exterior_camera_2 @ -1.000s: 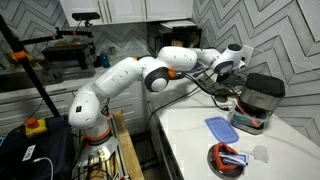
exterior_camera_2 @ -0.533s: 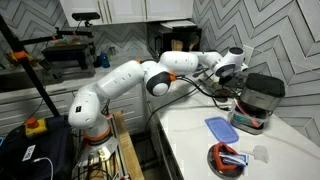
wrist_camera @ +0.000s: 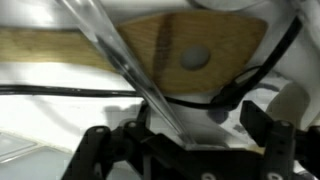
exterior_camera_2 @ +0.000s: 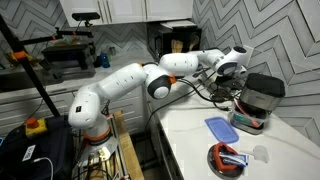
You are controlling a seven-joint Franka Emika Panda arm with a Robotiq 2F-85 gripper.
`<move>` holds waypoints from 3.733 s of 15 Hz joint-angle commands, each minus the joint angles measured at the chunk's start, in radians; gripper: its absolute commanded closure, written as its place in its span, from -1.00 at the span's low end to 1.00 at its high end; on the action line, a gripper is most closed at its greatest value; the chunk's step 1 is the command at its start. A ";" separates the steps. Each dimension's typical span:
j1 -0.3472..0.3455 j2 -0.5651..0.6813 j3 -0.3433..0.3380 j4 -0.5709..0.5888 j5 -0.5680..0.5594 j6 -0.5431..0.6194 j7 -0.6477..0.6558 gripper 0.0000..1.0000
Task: Put the silver ladle in the utensil holder
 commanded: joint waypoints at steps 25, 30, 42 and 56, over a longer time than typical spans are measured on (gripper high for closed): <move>0.038 0.038 -0.005 0.111 -0.046 -0.092 -0.255 0.92; 0.045 0.004 -0.010 0.120 -0.047 -0.075 -0.209 0.92; 0.058 -0.140 -0.148 0.090 -0.209 -0.340 -0.143 0.92; 0.069 -0.283 -0.204 0.251 -0.233 -0.607 -0.047 0.92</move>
